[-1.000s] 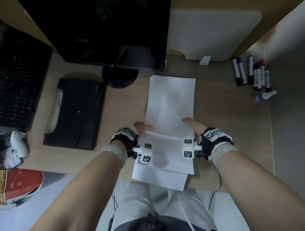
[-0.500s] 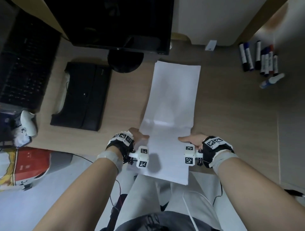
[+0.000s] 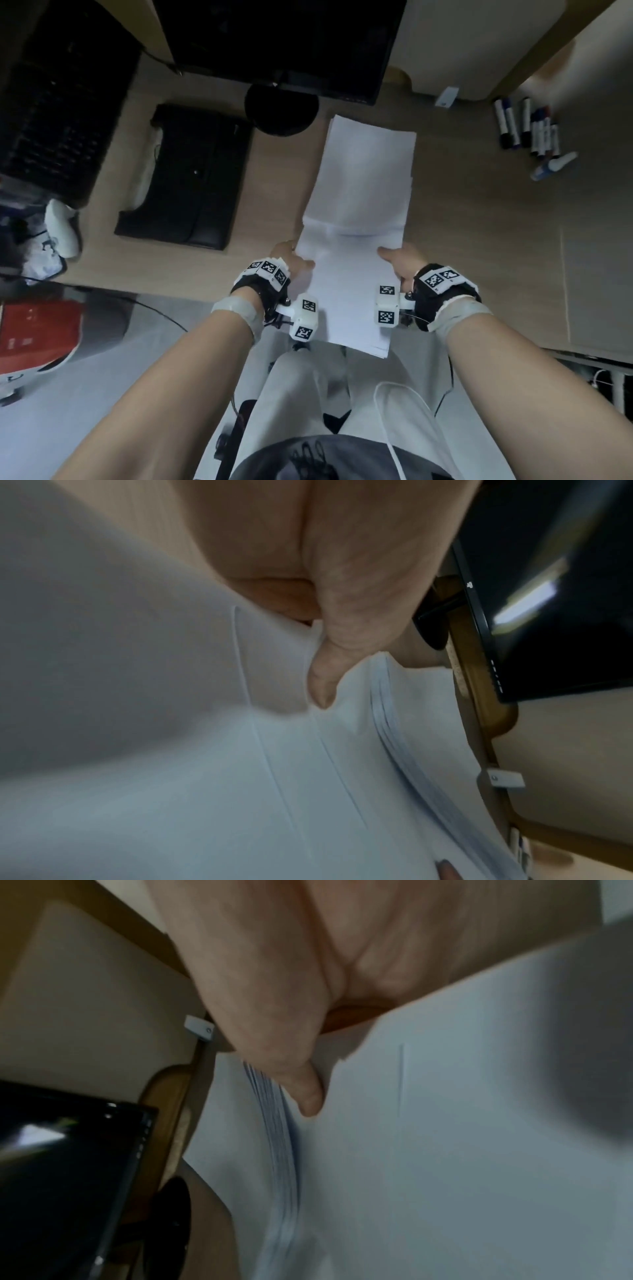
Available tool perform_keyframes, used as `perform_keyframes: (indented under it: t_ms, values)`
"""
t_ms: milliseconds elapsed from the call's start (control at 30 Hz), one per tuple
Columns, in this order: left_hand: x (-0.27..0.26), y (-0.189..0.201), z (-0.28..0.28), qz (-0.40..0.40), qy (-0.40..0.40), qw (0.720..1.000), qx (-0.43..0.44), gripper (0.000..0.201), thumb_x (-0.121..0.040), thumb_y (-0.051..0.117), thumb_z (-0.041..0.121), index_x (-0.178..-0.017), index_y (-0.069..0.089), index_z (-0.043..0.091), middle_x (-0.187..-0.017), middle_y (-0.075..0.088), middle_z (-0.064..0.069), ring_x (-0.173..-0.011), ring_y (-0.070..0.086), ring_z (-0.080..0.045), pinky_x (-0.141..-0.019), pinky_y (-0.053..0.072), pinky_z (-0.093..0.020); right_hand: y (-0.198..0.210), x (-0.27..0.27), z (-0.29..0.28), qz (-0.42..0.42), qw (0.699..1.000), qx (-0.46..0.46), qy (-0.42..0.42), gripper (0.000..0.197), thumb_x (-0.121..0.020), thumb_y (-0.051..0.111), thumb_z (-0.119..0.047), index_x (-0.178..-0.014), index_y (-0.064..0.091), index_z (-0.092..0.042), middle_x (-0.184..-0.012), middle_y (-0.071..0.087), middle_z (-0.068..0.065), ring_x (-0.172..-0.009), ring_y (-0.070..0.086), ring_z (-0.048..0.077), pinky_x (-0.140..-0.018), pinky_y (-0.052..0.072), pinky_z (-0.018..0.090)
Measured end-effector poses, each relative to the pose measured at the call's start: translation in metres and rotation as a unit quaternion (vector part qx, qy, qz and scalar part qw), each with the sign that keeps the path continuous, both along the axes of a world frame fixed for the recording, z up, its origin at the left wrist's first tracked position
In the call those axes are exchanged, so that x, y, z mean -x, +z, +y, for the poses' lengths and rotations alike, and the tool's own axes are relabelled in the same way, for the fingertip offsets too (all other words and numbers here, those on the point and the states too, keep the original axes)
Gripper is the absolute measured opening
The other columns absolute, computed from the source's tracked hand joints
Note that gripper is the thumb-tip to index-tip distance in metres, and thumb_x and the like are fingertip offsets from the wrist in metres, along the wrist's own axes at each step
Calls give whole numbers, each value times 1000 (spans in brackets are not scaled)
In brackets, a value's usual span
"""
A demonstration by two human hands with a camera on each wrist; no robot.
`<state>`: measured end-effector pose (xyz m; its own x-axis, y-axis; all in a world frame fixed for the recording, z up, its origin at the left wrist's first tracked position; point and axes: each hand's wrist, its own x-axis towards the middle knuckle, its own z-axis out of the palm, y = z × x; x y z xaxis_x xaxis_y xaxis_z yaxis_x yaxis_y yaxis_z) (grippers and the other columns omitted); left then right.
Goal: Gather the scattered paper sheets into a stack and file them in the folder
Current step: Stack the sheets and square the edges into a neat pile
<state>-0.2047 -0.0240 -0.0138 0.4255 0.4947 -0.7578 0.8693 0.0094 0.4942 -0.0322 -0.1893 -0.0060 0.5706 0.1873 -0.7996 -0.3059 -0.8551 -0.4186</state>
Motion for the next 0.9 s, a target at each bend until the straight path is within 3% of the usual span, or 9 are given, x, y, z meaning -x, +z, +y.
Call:
perform_keyframes:
  t_ms: [100,167,233,333,400,567,767,833,900]
  values:
    - [-22,3,-22,49,-89,994,26,60,-85,69,29,-134,49,2,-134,56,-15,-119,57,-32,-100,47,-38,18,-10,-25,-24,999,34,-27,21,-94,61,-25,-96,48,-8,-67,49,11,-59,49,23,-63,48,35]
    - [-42,9,-43,60,-153,986,15,59,-92,61,36,-138,46,1,-138,52,-15,-123,53,-32,-105,43,-38,24,-17,-51,-34,997,43,-49,33,-94,60,-21,-118,52,0,-102,62,20,-90,60,32,-75,47,35]
    - [-63,16,-68,56,-186,981,11,58,-98,50,37,-142,39,0,-143,47,-16,-128,49,-31,-106,39,-34,35,-25,-80,-40,995,36,-82,44,-93,60,-17,-131,50,1,-125,57,19,-111,57,33,-80,43,31]
    - [-93,28,-106,39,-209,976,43,57,-100,45,37,-144,36,0,-149,39,-14,-134,42,-30,-111,33,-35,56,-39,-122,-73,987,40,-135,34,-92,58,-11,-122,57,5,-105,57,13,-96,57,25,-79,46,34]
    - [-118,31,-126,19,-222,974,51,57,-93,58,35,-138,46,3,-143,47,-15,-129,48,-30,-107,39,-34,66,-52,-146,-118,974,34,-190,28,-90,57,-7,-111,63,11,-91,59,11,-82,55,21,-71,48,34]
    - [-171,42,-143,-60,-127,985,99,50,-77,76,12,-123,60,4,-120,65,-16,-111,62,-32,-91,52,-32,93,-85,-162,-171,946,-35,-274,15,-93,54,-8,-103,64,-4,-86,61,5,-78,55,21,-59,43,23]
    - [-188,54,-97,-89,25,995,43,41,-90,63,31,-121,60,5,-120,65,-16,-112,61,-34,-94,49,-37,86,-130,-99,-111,975,-88,-169,24,-91,59,-13,-112,65,-2,-118,66,14,-97,62,26,-90,49,36]
    - [-182,53,-72,-79,66,995,9,41,-91,62,32,-120,61,4,-119,65,-18,-112,61,-34,-96,49,-39,83,-138,-68,-74,983,-101,-136,44,-92,63,-23,-128,56,1,-131,58,15,-117,56,30,-100,44,39]
    - [-174,51,-48,-54,95,994,-13,46,-90,62,36,-121,60,2,-122,63,-19,-113,60,-35,-97,49,-40,77,-143,-35,-43,992,-80,-83,69,-92,61,-42,-138,42,4,-133,53,17,-123,50,33,-105,40,42]
